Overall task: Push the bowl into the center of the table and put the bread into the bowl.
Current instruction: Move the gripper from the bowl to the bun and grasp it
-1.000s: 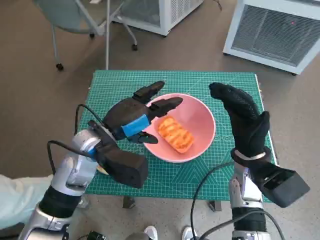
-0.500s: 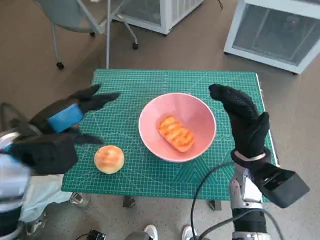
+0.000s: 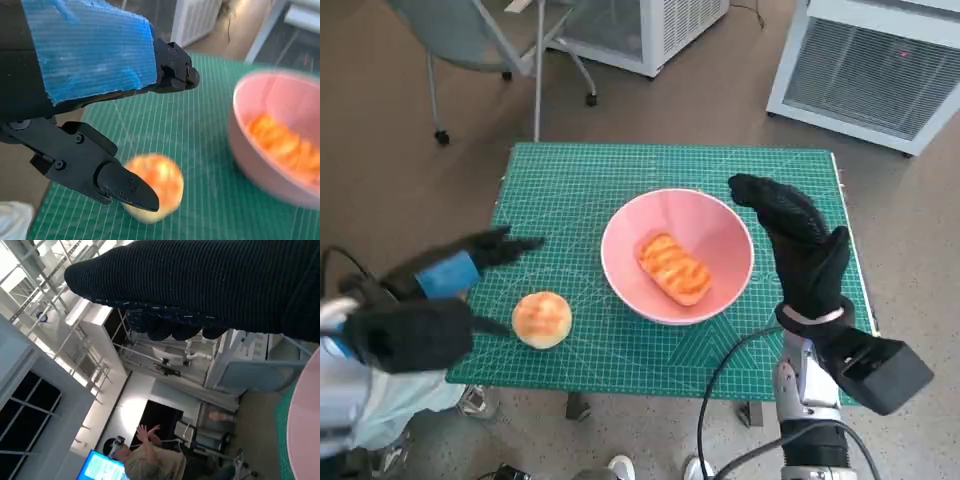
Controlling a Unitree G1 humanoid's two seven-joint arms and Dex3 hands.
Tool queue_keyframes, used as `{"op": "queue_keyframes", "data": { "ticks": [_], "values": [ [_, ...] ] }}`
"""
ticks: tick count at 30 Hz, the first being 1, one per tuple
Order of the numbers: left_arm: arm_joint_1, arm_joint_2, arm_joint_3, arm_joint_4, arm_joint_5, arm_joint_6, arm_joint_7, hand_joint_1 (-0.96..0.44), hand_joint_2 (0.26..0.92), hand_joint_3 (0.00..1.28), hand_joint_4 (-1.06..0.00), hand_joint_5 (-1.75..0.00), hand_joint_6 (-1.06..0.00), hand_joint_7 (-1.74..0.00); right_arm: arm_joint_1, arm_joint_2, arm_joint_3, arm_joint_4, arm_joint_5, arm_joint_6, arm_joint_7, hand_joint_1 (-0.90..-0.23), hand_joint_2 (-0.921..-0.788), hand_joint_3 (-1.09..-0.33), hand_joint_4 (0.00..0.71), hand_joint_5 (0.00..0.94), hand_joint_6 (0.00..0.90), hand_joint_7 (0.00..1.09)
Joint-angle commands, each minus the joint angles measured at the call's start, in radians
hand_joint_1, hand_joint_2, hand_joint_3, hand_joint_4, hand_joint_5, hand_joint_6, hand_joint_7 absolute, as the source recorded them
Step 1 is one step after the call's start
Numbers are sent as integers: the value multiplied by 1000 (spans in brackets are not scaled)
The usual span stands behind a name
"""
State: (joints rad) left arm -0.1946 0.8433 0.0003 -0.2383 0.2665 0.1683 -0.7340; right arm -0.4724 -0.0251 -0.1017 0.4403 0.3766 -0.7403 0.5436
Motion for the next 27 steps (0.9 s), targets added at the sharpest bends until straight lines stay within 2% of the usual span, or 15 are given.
{"op": "queue_keyframes", "data": {
  "ticks": [1, 12, 27],
  "values": [
    [24, -11, -20, -46, 30, 25, 23, -174, 702, 1, -88, -3, -272, -4, -1, 2, -2, 22, 14, 18, 19, -637, -921, -691, 150, 1, -1, 463],
    [38, -39, -102, -66, 123, 72, 48, -168, 705, 1, -89, -1, -271, -2, -8, 3, -6, 38, 23, 17, 38, -639, -921, -690, 151, 1, -1, 448],
    [-1, -104, -206, 57, 237, 74, 120, -152, 711, 3, -111, -8, -289, -9, 0, 4, -10, 30, 23, 26, 42, -633, -921, -692, 150, 0, -1, 443]
  ]
}}
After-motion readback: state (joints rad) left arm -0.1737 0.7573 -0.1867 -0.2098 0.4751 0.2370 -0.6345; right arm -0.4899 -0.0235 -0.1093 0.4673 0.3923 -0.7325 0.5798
